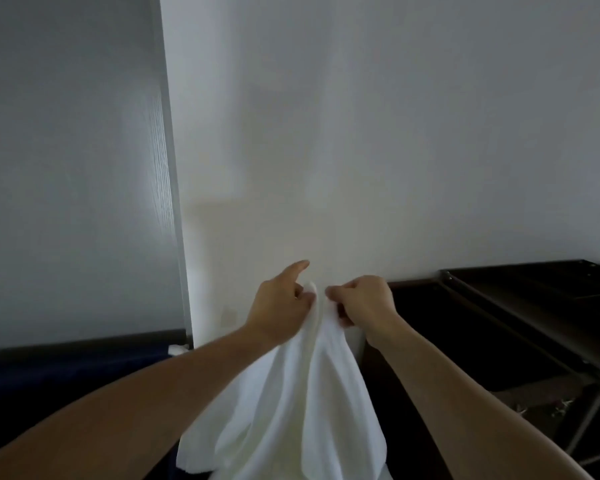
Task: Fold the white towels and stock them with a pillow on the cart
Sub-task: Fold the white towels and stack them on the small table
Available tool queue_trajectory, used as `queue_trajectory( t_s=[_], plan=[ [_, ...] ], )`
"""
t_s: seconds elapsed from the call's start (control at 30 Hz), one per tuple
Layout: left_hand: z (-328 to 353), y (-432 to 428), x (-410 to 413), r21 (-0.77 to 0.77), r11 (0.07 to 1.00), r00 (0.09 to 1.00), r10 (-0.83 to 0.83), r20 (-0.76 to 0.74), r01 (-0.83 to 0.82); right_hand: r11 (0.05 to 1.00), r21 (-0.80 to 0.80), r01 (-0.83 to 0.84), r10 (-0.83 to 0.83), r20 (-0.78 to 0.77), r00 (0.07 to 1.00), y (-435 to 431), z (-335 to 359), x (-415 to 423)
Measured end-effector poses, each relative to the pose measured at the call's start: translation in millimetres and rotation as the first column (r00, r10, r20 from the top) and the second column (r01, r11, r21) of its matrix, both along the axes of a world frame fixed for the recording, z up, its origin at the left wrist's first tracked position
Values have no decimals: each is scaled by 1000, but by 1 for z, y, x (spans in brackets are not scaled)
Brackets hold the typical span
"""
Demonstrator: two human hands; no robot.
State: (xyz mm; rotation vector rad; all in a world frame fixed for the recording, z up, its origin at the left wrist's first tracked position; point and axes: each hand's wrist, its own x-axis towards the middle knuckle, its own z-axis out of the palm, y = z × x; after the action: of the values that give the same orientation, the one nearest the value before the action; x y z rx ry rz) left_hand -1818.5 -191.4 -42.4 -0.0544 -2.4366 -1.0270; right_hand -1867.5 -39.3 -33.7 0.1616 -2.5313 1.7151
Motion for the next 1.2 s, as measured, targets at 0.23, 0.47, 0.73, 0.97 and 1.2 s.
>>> queue_trajectory(
  t_s=[0.23,0.47,0.73,0.97,1.2],
  plan=[
    [-14,10,5,-41,996,997,83,0,-83,998,37,-46,46,6,999,-15,-6,17],
    [-21,7,15,-175,984,994,0,107,19,950,-268,-162,232,253,939,-12,4,27],
    [-12,-35,22,-58,978,978,-195,68,199,881,-132,-455,471,143,870,14,-8,17],
    [54,-68,35,421,787,889,-439,-130,450,821,379,-427,489,-84,868,41,-26,-16],
    [100,-93,32,570,647,859,-441,-261,506,775,352,-525,565,-14,825,18,-46,-18]
  ],
)
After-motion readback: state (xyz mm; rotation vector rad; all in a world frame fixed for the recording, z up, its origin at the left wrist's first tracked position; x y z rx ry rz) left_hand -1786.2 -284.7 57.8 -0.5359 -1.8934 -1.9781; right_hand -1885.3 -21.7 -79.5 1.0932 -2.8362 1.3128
